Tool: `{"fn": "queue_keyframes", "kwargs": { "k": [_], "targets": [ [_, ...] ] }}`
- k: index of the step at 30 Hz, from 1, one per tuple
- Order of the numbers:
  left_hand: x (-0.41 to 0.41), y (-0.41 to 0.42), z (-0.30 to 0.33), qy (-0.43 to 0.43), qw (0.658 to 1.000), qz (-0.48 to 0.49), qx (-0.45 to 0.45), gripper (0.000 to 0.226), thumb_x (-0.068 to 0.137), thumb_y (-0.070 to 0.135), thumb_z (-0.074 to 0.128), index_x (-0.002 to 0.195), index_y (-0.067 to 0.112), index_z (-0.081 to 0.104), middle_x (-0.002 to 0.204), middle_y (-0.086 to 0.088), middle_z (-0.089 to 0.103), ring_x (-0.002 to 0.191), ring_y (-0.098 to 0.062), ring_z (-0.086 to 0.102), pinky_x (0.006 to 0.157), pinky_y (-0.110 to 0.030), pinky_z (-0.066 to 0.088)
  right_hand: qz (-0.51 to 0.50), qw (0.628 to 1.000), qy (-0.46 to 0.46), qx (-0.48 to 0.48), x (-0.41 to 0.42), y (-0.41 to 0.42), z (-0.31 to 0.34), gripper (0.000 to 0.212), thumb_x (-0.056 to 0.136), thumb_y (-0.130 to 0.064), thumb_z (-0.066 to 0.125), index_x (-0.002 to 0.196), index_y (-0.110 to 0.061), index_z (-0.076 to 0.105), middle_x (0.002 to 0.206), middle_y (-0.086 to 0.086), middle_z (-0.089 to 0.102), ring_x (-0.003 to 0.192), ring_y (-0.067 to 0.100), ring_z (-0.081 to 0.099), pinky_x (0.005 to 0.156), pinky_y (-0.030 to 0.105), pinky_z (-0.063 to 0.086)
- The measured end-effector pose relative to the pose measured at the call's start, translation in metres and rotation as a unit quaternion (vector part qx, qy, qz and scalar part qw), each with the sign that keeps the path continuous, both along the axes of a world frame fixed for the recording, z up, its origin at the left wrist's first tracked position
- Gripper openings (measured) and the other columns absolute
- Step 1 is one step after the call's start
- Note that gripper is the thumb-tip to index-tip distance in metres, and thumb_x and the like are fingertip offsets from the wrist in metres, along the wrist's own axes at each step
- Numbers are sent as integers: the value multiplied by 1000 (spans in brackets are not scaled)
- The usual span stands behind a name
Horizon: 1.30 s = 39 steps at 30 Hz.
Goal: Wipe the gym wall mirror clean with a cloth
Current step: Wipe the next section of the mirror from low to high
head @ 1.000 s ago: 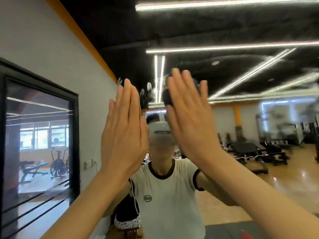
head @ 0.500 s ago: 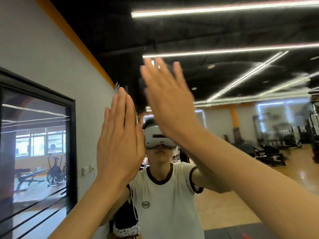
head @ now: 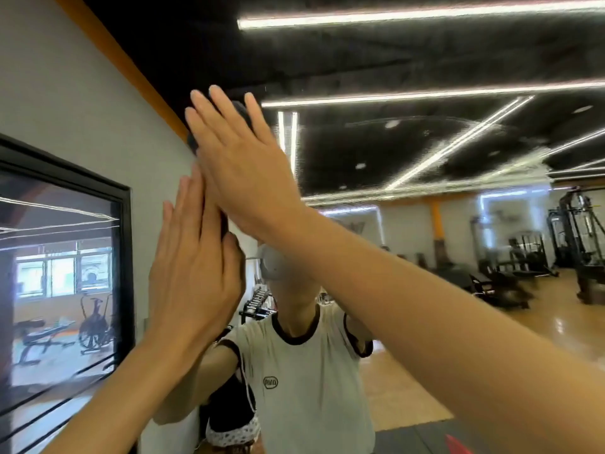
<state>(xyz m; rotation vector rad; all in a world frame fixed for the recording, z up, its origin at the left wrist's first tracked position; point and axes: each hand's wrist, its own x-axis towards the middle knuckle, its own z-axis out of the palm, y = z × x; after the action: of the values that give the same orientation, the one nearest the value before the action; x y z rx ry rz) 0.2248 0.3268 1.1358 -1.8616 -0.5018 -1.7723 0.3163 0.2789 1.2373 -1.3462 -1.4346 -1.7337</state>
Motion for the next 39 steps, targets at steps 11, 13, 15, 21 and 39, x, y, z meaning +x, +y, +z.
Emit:
{"fn": "queue_keyframes", "kwargs": {
  "k": [11,13,15,21,39],
  "targets": [
    [69,-31,5,63,998,14,28,62,105,32,22,161,8,12,170,-7,6,157,-17,0,125,-27,-7,39,931,310,191,252,-125,-19,55,107,-25,21,157,-4,25,166,14,20,155,27,12,125,46,1],
    [71,-30,4,64,997,32,30,62,105,33,22,161,7,12,170,-7,5,157,-17,0,125,-26,-8,55,919,329,210,238,-120,-21,57,105,-25,21,157,-4,23,166,13,19,155,26,10,126,46,1],
    [71,-28,4,67,997,38,33,62,106,30,25,161,7,11,170,-8,6,157,-17,0,125,-25,-8,96,935,279,197,202,-102,-25,56,102,-19,26,155,-2,27,164,16,23,154,28,15,126,49,5],
    [72,-31,4,64,997,43,32,61,106,30,21,161,5,11,169,-10,7,157,-17,1,125,-26,-6,123,990,14,64,144,-63,-56,50,101,-14,49,148,1,42,156,21,39,148,34,31,122,41,5],
    [71,-32,3,59,997,36,36,59,106,25,25,160,4,13,169,-11,8,157,-22,5,126,-27,-6,115,992,48,30,134,-63,-114,54,102,-20,37,154,-4,33,162,14,29,152,28,20,125,43,5]
  ]
}}
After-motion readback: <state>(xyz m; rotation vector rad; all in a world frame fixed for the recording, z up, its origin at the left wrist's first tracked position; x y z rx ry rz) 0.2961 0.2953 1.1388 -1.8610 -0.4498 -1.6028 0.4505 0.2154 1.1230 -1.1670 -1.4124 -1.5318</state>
